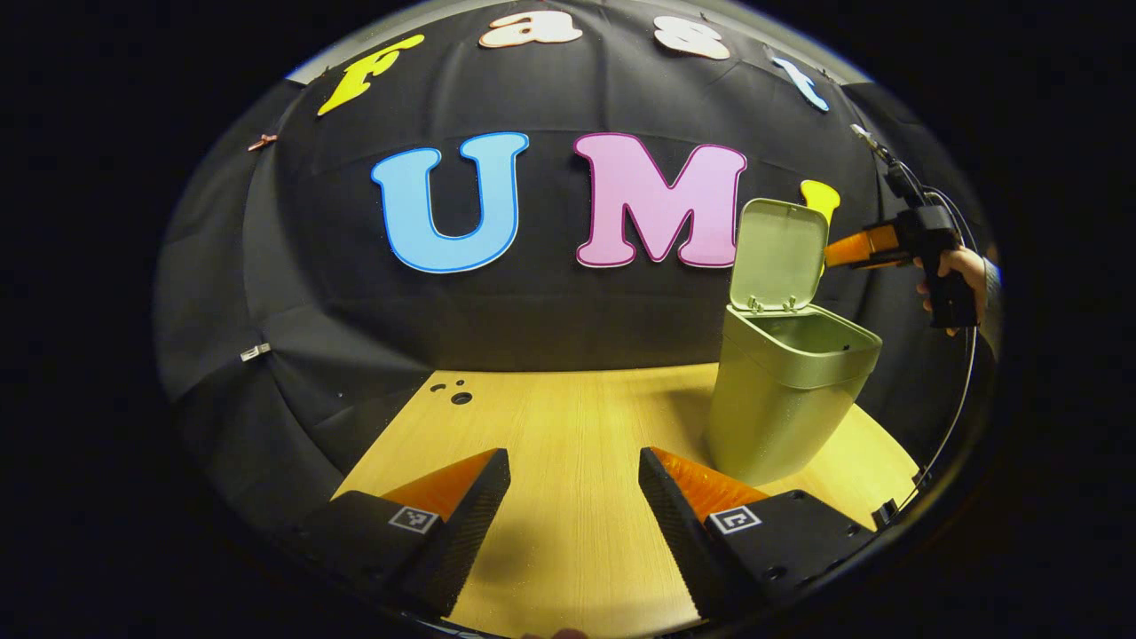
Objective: Press the lid of the desktop garbage bin to open it, pick up the crumpled paper on the desktop and throw it into the bin, then pick up the pop can on the desktop and drop it into the bin, and finally close the garbage bin lid.
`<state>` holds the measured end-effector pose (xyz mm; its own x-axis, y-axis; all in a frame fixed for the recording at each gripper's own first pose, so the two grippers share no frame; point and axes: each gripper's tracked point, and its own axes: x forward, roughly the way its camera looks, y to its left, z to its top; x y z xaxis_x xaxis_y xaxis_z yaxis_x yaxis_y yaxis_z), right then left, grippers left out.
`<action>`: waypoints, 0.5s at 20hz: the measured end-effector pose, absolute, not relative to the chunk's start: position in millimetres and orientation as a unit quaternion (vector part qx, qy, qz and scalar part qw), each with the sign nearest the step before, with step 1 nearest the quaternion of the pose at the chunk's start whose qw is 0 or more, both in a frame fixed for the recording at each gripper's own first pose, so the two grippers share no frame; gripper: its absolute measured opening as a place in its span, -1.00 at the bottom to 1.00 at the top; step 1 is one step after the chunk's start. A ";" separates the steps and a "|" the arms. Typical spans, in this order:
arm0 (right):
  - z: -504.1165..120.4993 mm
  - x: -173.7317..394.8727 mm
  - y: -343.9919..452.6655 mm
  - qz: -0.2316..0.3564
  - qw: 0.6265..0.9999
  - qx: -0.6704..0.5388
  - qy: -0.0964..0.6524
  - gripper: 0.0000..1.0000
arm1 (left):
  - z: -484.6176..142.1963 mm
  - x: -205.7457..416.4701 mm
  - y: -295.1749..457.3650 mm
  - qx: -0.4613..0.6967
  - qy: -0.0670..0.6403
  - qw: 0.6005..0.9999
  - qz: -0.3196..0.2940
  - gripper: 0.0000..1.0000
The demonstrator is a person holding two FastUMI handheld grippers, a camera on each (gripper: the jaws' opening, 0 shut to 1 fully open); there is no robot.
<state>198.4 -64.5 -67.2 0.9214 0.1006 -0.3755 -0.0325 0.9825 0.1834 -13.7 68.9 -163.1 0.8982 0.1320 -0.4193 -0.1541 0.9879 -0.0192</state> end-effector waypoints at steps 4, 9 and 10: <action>-24.3 212.0 -60.4 0.033 0.984 0.091 0.147 0.75 | -161.4 -21.7 66.7 -0.027 0.212 0.974 0.070 0.89; 18.7 239.8 -63.6 0.018 0.993 0.076 0.091 0.81 | -162.9 -29.6 65.3 -0.031 0.213 0.974 0.069 0.89; 25.1 245.6 -63.6 0.014 0.994 0.073 0.081 0.82 | -162.6 -31.1 65.5 -0.030 0.214 0.974 0.070 0.89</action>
<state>245.6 -63.6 25.1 0.9865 0.0397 -0.1590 -0.0162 0.9891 0.1465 -31.1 65.5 -162.6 0.8990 0.1228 -0.4203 -0.1487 0.9884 -0.0293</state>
